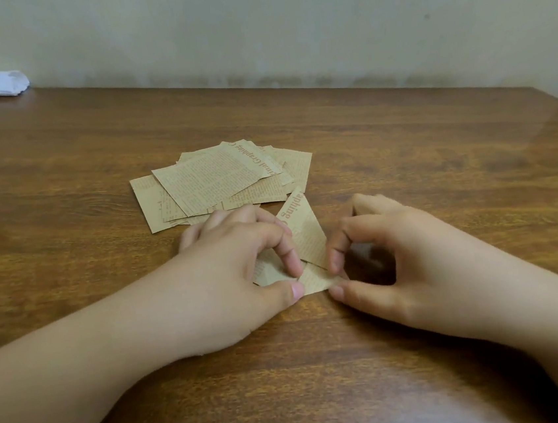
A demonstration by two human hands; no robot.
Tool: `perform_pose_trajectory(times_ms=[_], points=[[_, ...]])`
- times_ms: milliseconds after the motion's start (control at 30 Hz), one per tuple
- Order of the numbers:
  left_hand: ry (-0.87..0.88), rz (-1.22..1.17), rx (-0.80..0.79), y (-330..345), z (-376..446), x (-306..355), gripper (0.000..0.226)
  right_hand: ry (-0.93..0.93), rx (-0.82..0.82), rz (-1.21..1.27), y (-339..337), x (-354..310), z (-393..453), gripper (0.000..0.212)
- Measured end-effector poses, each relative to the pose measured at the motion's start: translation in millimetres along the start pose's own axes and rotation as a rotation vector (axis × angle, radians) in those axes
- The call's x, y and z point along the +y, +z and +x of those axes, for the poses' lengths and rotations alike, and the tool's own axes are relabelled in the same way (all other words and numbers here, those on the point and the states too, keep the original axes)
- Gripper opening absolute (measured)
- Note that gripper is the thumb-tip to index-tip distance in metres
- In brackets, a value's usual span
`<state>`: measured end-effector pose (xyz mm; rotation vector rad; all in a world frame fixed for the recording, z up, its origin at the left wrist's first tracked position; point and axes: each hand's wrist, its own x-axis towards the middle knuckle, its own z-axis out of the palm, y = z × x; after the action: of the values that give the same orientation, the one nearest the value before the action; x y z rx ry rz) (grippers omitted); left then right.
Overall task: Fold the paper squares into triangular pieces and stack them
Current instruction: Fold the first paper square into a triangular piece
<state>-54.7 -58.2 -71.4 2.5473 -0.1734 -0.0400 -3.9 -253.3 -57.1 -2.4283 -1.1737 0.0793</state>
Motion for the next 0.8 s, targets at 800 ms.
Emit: perform_pose_trajectory(times_ms=[800], points=[[0.324, 0.249, 0.004, -17.2, 4.4, -10.5, 0.044, -0.389, 0.154, -0.508, 6.0, 12.6, 4.8, 0.033]])
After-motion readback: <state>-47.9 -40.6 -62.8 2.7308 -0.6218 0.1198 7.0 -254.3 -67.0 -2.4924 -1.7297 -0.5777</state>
